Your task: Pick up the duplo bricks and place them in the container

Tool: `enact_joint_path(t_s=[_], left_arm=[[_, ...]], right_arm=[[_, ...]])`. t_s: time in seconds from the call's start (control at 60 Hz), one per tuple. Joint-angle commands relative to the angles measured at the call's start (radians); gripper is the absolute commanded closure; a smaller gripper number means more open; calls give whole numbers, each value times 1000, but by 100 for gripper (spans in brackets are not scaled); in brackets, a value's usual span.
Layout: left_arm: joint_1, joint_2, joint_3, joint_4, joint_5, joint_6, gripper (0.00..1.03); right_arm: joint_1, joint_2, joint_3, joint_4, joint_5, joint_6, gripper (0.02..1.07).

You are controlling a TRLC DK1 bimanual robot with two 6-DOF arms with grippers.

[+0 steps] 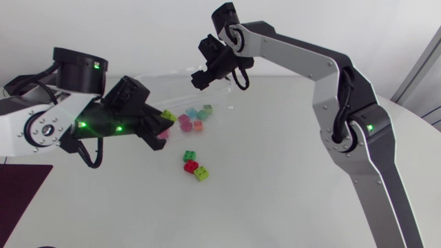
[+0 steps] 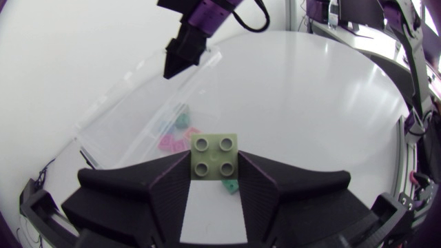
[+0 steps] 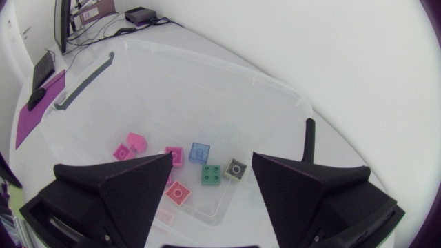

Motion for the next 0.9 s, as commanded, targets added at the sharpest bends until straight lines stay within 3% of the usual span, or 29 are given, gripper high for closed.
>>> enact_joint_path(t_s=[0.0,0.517,0.883], left_arm=[[27,-16,42,49,20,-57,78],[96,279,217,293,20,-198,75],[142,512,401,330,8,-233,75]], right_arm=[[-10,-60,-61,12,2,1,17],[16,-497,-693,259,2,-11,17],[123,-714,-1075,306,2,-26,17]])
